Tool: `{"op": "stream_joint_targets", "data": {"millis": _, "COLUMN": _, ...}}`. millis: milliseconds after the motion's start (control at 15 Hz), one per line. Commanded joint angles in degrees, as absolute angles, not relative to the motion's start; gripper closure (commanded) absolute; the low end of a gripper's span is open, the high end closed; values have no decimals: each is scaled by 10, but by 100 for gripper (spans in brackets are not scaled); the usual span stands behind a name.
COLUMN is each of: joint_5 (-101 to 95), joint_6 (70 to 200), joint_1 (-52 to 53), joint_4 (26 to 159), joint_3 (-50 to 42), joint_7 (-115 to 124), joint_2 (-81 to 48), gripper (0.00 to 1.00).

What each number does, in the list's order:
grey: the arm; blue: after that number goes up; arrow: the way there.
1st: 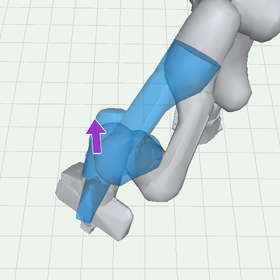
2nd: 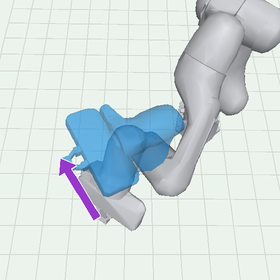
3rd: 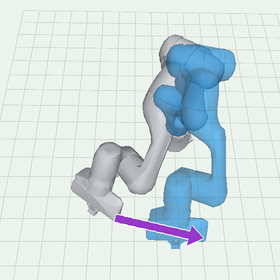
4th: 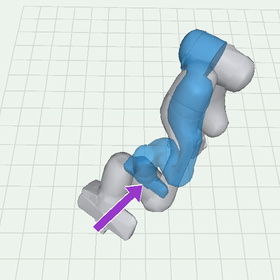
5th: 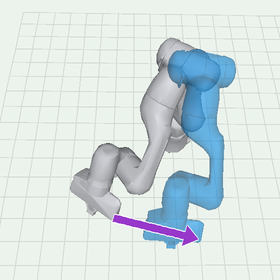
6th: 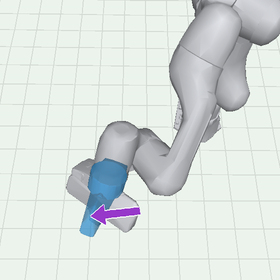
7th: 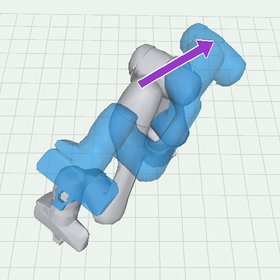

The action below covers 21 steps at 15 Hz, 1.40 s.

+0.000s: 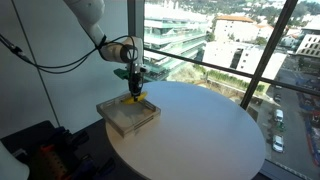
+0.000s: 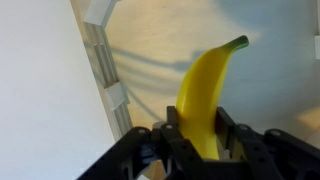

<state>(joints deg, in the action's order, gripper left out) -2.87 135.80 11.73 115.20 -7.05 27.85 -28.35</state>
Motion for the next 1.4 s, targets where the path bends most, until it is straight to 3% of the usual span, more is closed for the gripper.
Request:
{"op": "stream_joint_targets", "data": {"millis": 0, "joint_5": -43, "joint_6": 1367, "joint_1": 111, "joint_4": 1182, "joint_3": -73, "joint_7": 295, "joint_2": -256, "gripper": 84}}
{"op": "stream_joint_targets", "data": {"millis": 333, "joint_5": -34, "joint_6": 1356, "joint_1": 103, "joint_4": 1168, "joint_3": -66, "joint_7": 283, "joint_2": -274, "gripper": 84}}
{"op": "stream_joint_targets", "data": {"millis": 400, "joint_5": -34, "joint_6": 1356, "joint_1": 103, "joint_4": 1169, "joint_3": -66, "joint_7": 282, "joint_2": -274, "gripper": 59}}
{"op": "stream_joint_targets", "data": {"millis": 1333, "joint_5": -34, "joint_6": 1356, "joint_1": 103, "joint_4": 1169, "joint_3": -64, "joint_7": 282, "joint_2": -278, "gripper": 59}}
